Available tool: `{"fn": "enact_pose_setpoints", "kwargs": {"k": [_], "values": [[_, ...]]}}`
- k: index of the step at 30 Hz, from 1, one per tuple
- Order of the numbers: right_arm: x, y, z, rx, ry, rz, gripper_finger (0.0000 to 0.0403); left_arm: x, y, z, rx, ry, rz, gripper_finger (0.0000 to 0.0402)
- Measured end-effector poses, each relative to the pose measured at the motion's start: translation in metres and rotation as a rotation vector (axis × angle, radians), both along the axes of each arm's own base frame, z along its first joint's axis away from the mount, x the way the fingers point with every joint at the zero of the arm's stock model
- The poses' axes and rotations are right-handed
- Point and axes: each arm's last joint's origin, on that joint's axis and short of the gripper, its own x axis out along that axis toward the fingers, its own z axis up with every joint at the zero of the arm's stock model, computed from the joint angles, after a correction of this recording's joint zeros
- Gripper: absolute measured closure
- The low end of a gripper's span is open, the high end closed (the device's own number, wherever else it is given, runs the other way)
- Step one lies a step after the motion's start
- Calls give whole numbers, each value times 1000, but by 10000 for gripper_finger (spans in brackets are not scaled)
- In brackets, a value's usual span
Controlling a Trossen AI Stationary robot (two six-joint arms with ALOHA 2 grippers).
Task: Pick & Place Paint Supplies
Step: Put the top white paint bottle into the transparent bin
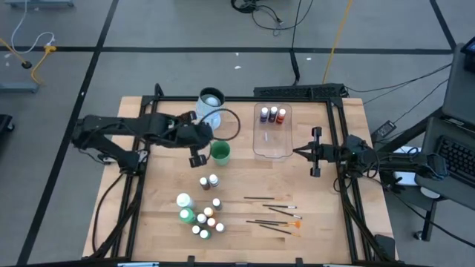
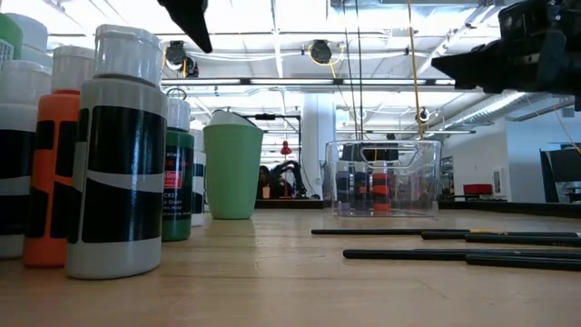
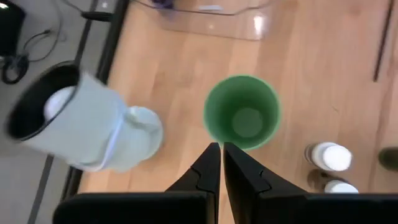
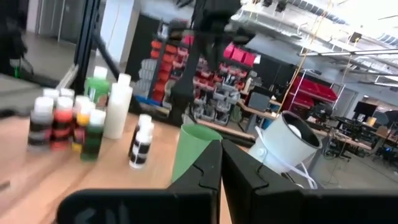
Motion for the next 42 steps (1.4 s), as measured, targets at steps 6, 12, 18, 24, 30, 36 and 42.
{"fn": "enact_pose_setpoints", "kwargs": {"k": [6, 12, 18, 24, 30, 36, 42], "values": [[-2, 0, 8, 111, -78, 27, 401, 17, -5, -30, -79, 112, 1, 376], [0, 0, 1, 154, -9, 27, 401, 33, -20, -57, -144, 232, -42, 340], [0, 0, 1, 153, -12, 27, 401, 49, -28, -79, -177, 277, -36, 233], [0, 0, 1, 129, -12, 22, 401, 54, -32, -90, -326, 319, -32, 149], [0, 0, 2, 109, -24, 19, 401, 54, -35, -89, -333, 313, -19, 127], [0, 0, 2, 106, -24, 18, 401, 58, -39, -99, -345, 352, -31, 126], [0, 0, 3, 99, -26, 17, 401, 66, -42, -118, -356, 424, -78, 126]]}}
